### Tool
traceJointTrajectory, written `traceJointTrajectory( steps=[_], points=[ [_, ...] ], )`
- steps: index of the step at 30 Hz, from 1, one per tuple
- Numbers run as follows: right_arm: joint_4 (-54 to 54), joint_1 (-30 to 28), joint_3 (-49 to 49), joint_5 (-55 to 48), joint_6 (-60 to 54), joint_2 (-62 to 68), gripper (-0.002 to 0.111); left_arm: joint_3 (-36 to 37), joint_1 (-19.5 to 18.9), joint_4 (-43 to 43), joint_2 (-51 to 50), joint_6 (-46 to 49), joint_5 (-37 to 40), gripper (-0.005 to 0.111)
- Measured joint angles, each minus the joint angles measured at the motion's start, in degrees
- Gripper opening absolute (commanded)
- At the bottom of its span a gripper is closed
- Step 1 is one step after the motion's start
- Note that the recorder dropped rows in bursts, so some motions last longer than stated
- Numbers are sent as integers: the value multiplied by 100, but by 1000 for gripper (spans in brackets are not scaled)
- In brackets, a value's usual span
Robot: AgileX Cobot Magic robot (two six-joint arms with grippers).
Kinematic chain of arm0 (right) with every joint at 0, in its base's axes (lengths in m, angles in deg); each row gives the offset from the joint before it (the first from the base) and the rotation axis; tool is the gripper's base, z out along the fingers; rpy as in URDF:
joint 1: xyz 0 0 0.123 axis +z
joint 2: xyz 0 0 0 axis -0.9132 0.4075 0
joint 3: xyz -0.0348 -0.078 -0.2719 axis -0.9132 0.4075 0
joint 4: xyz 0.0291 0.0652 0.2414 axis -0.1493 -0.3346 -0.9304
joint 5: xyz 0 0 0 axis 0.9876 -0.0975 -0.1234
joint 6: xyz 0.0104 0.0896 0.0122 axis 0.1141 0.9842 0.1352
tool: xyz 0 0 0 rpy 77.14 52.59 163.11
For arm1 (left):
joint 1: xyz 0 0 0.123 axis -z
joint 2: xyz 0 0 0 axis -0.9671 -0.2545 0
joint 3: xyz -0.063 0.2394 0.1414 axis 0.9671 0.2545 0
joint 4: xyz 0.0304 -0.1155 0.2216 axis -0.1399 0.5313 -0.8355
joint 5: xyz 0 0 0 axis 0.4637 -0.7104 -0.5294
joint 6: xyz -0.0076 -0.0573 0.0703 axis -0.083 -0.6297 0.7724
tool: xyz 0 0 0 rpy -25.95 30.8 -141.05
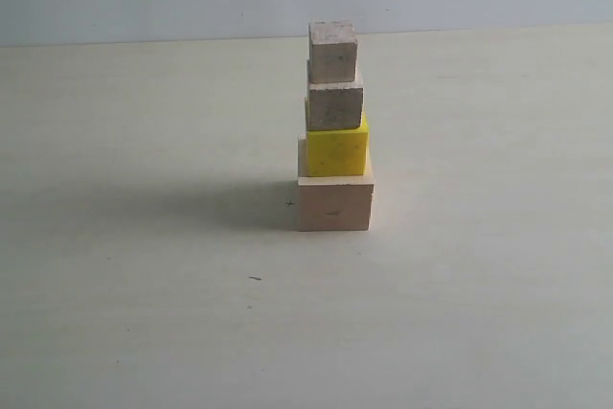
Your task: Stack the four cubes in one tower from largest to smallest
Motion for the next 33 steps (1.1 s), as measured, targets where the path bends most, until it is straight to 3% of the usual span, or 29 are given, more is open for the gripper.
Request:
traceJointTrajectory(
  steps=[33],
  points=[
    [0,47,0,0,0,0,0,0,0,-38,0,-91,201,0]
  ],
)
